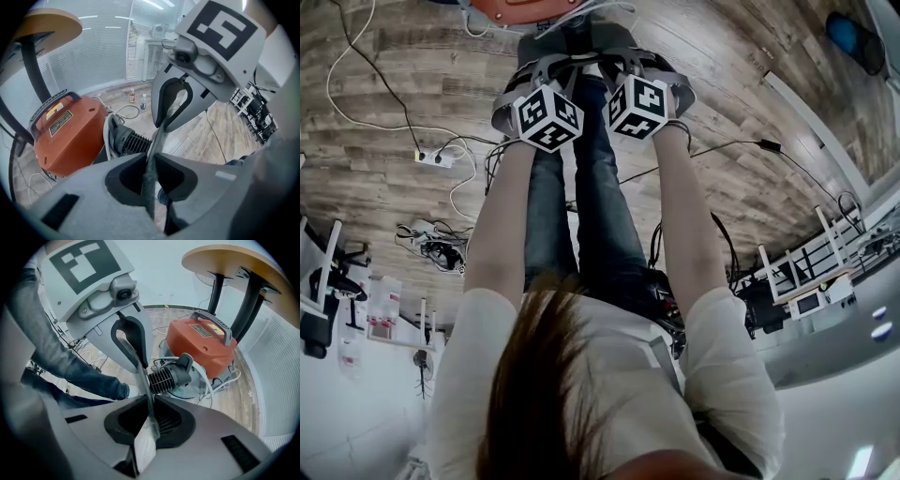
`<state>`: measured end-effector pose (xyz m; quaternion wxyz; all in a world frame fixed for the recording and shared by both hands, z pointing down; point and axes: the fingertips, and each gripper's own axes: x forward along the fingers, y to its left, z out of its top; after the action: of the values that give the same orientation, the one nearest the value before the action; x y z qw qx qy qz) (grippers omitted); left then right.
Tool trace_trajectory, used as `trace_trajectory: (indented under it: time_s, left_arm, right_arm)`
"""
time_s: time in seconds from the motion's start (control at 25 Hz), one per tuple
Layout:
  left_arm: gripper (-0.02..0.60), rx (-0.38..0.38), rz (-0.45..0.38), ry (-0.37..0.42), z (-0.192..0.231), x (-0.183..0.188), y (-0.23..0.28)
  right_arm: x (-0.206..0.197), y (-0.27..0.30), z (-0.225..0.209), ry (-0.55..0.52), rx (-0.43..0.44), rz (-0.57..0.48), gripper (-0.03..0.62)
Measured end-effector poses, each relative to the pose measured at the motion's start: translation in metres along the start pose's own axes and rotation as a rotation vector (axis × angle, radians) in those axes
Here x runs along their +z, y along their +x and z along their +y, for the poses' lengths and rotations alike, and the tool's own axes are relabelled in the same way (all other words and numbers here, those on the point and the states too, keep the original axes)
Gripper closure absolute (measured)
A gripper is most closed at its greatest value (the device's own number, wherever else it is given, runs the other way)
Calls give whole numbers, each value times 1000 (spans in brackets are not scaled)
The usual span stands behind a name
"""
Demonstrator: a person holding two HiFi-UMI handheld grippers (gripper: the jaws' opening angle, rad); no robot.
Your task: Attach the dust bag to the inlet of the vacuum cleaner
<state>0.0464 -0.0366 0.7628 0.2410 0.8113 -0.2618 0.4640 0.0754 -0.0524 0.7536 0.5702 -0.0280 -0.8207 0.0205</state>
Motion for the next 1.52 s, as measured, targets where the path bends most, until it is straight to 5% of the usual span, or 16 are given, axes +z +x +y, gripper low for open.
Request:
trace_trajectory:
  time_s: [1.52]
  left_arm:
    - [525,12,42,33,25,2,8]
  right_arm:
    - [5,12,-21,-17,29,-4,549]
